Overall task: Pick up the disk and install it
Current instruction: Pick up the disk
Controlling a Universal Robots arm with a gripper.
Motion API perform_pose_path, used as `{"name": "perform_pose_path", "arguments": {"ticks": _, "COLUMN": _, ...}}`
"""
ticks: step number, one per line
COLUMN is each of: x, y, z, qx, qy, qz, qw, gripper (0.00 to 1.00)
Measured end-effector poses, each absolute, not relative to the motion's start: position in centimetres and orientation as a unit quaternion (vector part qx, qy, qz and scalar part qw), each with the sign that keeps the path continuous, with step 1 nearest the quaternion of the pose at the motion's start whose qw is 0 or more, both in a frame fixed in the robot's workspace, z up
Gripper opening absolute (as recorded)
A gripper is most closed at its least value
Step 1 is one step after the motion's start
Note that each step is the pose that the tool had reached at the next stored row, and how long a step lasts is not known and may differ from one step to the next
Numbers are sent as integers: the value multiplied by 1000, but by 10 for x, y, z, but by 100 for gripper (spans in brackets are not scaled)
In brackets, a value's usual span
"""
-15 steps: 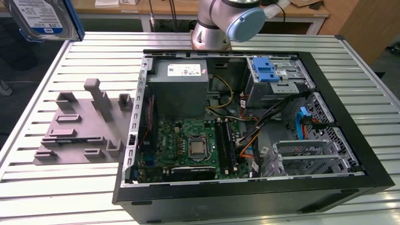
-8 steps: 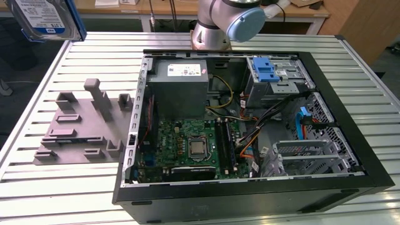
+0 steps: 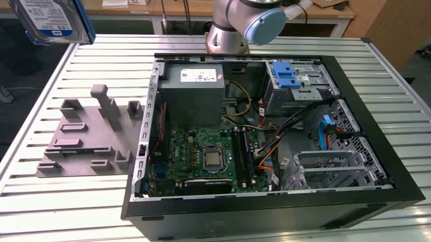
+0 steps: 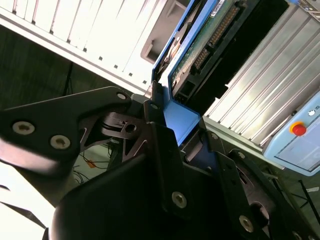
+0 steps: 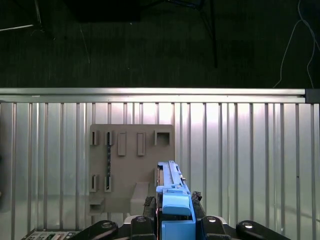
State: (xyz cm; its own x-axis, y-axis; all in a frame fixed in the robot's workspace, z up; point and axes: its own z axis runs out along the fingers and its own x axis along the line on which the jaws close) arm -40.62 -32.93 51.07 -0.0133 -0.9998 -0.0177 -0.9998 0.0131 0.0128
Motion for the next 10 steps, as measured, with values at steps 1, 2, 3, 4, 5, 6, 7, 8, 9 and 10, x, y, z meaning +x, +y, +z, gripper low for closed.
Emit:
{"name": "perform_pose_path", "arguments": {"ticks": 1, "x": -406, "y": -329, "z": 511, "qx": -702, "qy": 712, "qz": 11, "qw": 2, "gripper": 36}}
{"name": "perform_pose_path", "arguments": {"ticks": 2, "x": -405, "y": -329, "z": 511, "qx": -702, "qy": 712, "qz": 11, "qw": 2, "gripper": 36}}
{"name": "perform_pose_path", "arguments": {"ticks": 3, "x": -405, "y": -329, "z": 511, "qx": -702, "qy": 712, "qz": 11, "qw": 2, "gripper": 36}}
{"name": "perform_pose_path", "arguments": {"ticks": 4, "x": -404, "y": -329, "z": 511, "qx": -702, "qy": 712, "qz": 11, "qw": 2, "gripper": 36}}
{"name": "perform_pose_path", "arguments": {"ticks": 5, "x": -404, "y": -329, "z": 511, "qx": -702, "qy": 712, "qz": 11, "qw": 2, "gripper": 36}}
{"name": "perform_pose_path", "arguments": {"ticks": 6, "x": -404, "y": -329, "z": 511, "qx": -702, "qy": 712, "qz": 11, "qw": 2, "gripper": 36}}
{"name": "perform_pose_path", "arguments": {"ticks": 7, "x": -403, "y": -329, "z": 511, "qx": -702, "qy": 712, "qz": 11, "qw": 2, "gripper": 36}}
{"name": "perform_pose_path", "arguments": {"ticks": 8, "x": -403, "y": -329, "z": 511, "qx": -702, "qy": 712, "qz": 11, "qw": 2, "gripper": 36}}
{"name": "perform_pose_path", "arguments": {"ticks": 9, "x": -402, "y": -329, "z": 511, "qx": -702, "qy": 712, "qz": 11, "qw": 2, "gripper": 36}}
{"name": "perform_pose_path", "arguments": {"ticks": 10, "x": -402, "y": -329, "z": 511, "qx": -702, "qy": 712, "qz": 11, "qw": 2, "gripper": 36}}
